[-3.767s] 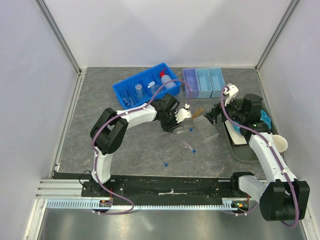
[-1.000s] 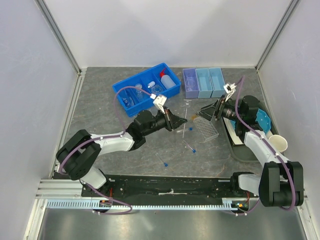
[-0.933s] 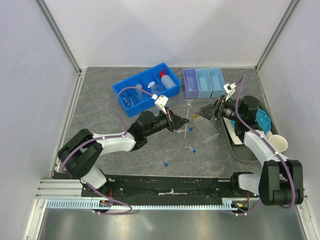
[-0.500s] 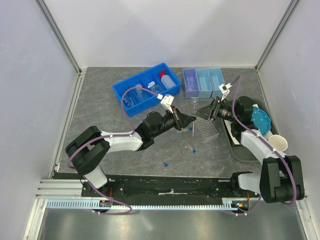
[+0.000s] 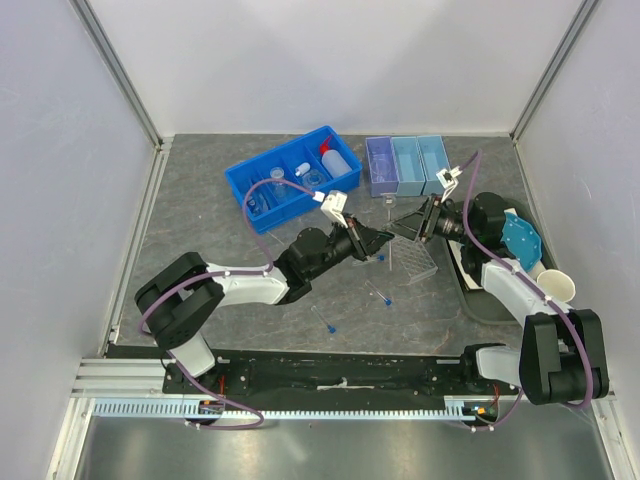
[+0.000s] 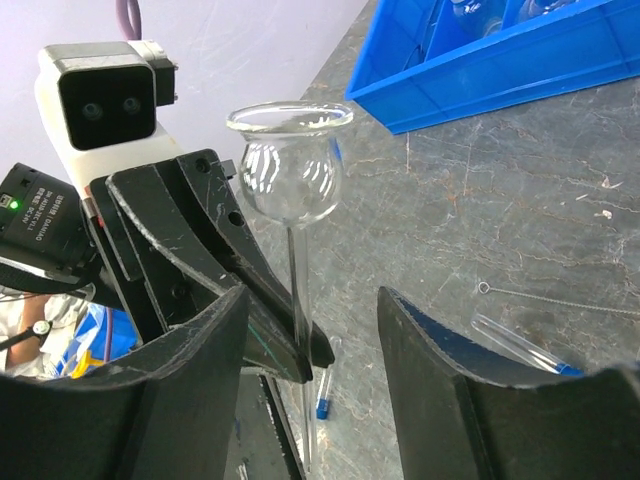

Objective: Organize the chemistry lab equipment

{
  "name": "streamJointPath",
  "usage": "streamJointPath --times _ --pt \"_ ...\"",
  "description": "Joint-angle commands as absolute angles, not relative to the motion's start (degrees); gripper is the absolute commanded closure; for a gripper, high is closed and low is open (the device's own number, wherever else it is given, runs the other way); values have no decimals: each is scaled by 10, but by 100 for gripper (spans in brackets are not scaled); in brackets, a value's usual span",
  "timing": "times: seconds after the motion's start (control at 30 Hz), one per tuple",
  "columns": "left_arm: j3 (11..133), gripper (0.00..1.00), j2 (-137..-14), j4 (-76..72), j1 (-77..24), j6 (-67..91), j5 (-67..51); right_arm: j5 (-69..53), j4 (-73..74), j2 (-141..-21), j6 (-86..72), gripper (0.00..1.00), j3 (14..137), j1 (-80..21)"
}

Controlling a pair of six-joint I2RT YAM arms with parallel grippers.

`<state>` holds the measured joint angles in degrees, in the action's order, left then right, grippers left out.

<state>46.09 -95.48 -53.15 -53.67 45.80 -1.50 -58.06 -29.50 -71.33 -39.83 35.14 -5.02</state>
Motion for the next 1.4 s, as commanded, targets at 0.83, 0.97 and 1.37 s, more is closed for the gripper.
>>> streamJointPath --times 0.83,0.97,1.37 --pt "439 98 -922 -633 -539 526 141 -608 -217 -719 -275 40 387 -78" --pt "441 98 -927 -642 -542 537 151 -605 -212 -720 -270 47 388 -83" --pt "444 97 -940 -652 -547 552 156 -613 -208 -717 -257 88 393 -86"
